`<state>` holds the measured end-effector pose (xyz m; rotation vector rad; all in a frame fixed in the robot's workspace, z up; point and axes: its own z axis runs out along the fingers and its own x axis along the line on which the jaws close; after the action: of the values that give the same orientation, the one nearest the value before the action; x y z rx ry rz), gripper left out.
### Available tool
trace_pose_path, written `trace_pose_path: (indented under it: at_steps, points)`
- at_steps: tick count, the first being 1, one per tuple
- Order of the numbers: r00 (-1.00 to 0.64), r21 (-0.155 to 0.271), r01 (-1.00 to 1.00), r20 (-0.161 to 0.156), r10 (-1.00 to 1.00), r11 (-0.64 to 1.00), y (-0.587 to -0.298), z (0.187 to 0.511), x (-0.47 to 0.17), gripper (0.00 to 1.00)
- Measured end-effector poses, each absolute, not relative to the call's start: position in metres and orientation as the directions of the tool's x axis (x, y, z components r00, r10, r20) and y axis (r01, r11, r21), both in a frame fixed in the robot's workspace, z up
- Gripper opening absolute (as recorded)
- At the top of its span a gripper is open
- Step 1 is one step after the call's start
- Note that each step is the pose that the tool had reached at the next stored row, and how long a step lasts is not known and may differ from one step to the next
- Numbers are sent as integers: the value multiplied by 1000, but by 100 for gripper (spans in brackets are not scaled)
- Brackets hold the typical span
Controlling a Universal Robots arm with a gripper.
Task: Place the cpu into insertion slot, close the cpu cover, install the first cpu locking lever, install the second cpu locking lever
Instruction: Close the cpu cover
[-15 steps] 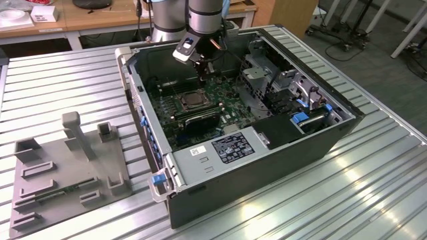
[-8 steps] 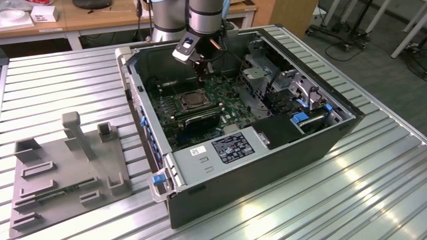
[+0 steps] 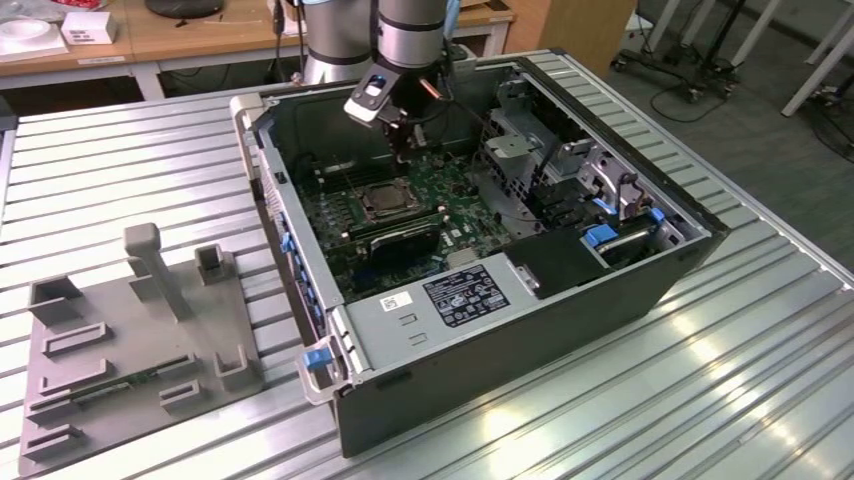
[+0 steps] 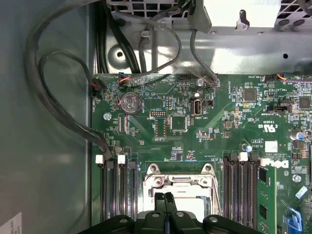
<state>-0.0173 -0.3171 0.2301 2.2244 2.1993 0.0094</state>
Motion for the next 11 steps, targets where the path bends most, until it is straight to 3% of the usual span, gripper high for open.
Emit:
trace_pose_path:
  at_steps: [11]
  points:
    - [11,14,1000,-7,1000,-11,-318,227,-37,11]
